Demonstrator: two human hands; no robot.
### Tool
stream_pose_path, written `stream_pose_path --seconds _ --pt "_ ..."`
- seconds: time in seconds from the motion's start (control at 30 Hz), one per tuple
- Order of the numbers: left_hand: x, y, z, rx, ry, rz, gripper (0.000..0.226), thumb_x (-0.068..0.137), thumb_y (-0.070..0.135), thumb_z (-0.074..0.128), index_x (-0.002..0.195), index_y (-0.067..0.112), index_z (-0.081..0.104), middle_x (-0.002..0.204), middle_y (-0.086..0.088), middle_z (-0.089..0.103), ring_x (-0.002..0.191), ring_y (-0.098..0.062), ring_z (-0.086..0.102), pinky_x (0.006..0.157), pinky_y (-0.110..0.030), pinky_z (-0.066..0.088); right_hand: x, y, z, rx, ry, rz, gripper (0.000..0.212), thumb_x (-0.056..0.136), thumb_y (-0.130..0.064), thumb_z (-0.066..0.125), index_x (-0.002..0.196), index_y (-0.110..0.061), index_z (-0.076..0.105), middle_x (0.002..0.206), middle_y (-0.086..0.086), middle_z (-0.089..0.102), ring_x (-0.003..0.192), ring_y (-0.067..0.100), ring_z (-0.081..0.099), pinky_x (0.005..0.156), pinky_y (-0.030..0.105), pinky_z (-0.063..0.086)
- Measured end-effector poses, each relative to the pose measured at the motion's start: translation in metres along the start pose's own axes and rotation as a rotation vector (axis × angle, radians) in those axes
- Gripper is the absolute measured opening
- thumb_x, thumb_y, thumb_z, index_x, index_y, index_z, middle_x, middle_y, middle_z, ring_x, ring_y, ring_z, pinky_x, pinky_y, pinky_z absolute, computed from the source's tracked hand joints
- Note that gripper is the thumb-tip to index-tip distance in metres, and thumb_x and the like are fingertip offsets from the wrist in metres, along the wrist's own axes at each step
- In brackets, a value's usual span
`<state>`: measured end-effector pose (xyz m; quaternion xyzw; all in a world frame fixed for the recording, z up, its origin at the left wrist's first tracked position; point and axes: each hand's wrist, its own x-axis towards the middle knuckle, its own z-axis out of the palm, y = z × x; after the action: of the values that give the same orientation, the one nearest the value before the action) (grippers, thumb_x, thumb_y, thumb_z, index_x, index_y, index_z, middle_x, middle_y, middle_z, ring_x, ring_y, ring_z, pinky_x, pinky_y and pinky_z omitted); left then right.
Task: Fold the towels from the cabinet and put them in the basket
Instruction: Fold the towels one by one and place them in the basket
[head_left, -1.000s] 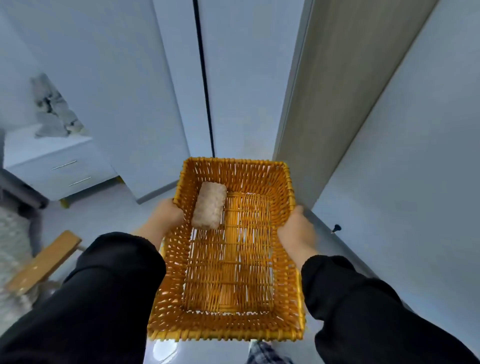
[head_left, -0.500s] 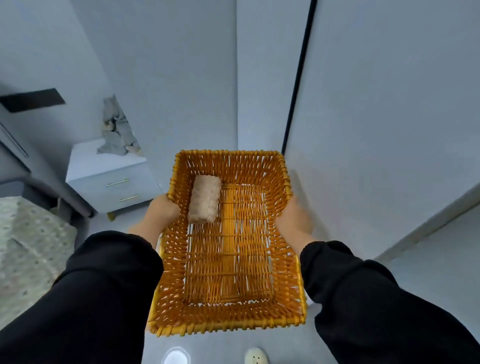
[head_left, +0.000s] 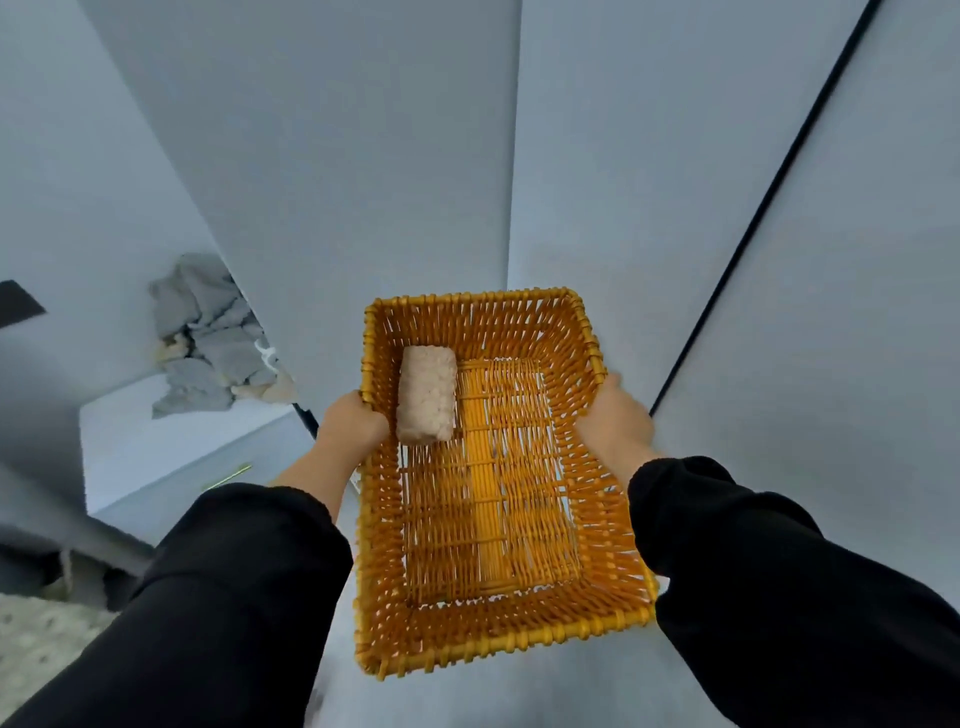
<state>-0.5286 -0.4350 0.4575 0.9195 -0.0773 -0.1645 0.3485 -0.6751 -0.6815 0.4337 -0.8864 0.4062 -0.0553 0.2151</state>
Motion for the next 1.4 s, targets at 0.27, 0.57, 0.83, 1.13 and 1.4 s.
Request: stream_pose_path --seconds 0.27,0.57,0.83,1.13,1.4 --pt "0.104 0.000 -0.015 0.073 -0.245 0.085 0.012 0.080 -0.004 0.054 0.087 0.004 0.058 0.082 -0.012 0.059 0.083 -0.031 0.057 0.071 -0.034 0.043 0.011 -0.035 0.029 0.060 0.043 0.187 0.022 0.085 -0.008 0.049 0.099 -0.014 0.034 0.072 -0.001 0.047 0.058 0.015 0.045 0.053 0.030 0.033" --pt "0.192 0.013 0.024 0.114 -0.424 0.155 0.018 0.081 -0.003 0.054 0.092 0.010 0.058 0.082 -0.005 0.059 0.077 -0.023 0.057 0.066 -0.028 0.040 0.064 -0.032 0.073 0.144 0.060 0.350 0.018 0.084 -0.005 0.046 0.098 -0.010 0.036 0.071 0.000 0.046 0.057 0.016 0.044 0.052 0.030 0.033" --pt "0.253 0.002 0.047 0.167 -0.571 0.260 0.018 0.083 0.003 0.056 0.081 0.021 0.058 0.076 0.005 0.059 0.070 -0.013 0.054 0.059 -0.023 0.039 0.070 -0.042 0.112 0.154 0.069 0.489 0.023 0.080 0.000 0.046 0.100 -0.008 0.037 0.073 0.006 0.052 0.065 0.025 0.052 0.052 0.031 0.037" --pt "0.315 -0.041 0.089 0.372 -0.621 0.367 0.013 0.086 0.028 0.058 0.079 0.019 0.064 0.076 0.000 0.067 0.063 -0.018 0.061 0.050 -0.022 0.039 0.057 -0.071 0.189 0.218 0.158 0.917 0.030 0.084 -0.004 0.048 0.113 -0.002 0.039 0.083 0.009 0.052 0.082 0.035 0.058 0.065 0.034 0.040" --pt "0.325 -0.133 0.146 0.421 -0.573 0.323 0.017 0.085 0.011 0.056 0.071 0.021 0.055 0.070 0.003 0.059 0.056 -0.011 0.049 0.046 -0.020 0.031 0.033 -0.045 0.297 0.352 0.108 1.056 0.015 0.088 -0.016 0.052 0.098 -0.014 0.042 0.093 0.008 0.058 0.085 0.029 0.057 0.077 0.038 0.048"
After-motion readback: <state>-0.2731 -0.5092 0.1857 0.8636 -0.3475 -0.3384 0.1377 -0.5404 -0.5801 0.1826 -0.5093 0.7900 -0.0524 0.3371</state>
